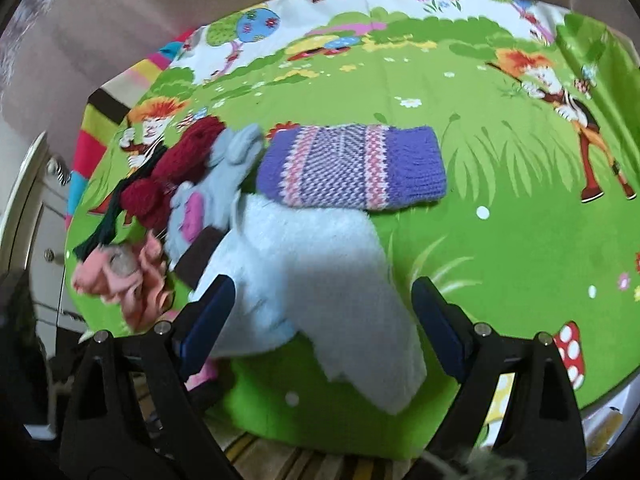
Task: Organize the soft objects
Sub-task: 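Grasp the pink round pouch with the left tool while the right tool grasps the light blue cloth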
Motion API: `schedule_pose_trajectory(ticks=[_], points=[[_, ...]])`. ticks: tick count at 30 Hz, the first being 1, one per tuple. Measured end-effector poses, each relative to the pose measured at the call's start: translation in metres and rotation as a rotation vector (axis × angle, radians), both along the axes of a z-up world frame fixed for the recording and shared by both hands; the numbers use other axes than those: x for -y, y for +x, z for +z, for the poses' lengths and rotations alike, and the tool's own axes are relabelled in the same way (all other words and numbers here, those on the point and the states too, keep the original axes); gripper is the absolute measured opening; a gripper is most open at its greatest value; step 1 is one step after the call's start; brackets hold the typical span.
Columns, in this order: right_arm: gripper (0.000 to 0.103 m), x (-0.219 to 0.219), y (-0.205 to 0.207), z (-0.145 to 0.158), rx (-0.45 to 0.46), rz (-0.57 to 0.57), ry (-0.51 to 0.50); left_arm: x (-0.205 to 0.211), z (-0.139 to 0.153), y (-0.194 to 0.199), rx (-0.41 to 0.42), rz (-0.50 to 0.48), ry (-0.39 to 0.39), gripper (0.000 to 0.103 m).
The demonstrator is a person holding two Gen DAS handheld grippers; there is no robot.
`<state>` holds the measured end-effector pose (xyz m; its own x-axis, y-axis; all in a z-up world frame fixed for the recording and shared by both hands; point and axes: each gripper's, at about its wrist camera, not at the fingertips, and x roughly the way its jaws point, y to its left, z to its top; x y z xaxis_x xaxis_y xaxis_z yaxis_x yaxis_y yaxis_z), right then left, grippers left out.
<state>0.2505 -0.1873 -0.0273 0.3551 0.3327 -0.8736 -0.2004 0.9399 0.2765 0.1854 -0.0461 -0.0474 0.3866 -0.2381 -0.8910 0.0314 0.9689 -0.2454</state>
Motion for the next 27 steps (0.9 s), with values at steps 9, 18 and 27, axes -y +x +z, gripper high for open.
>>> schedule_pose_trajectory(ticks=[9,18,27], points=[[0.054,0.002,0.018,-0.018,-0.052,-0.016,0.064,-0.009,0.016,-0.018,0.069,0.022,-0.036,0.074],[0.019,0.001,-0.002,0.007,0.041,0.049,0.034,-0.016,0.022,-0.022,0.107,0.057,-0.063,0.074],[0.017,0.018,-0.046,0.048,0.162,0.041,0.019,-0.024,0.034,-0.036,0.153,0.091,-0.096,0.074]])
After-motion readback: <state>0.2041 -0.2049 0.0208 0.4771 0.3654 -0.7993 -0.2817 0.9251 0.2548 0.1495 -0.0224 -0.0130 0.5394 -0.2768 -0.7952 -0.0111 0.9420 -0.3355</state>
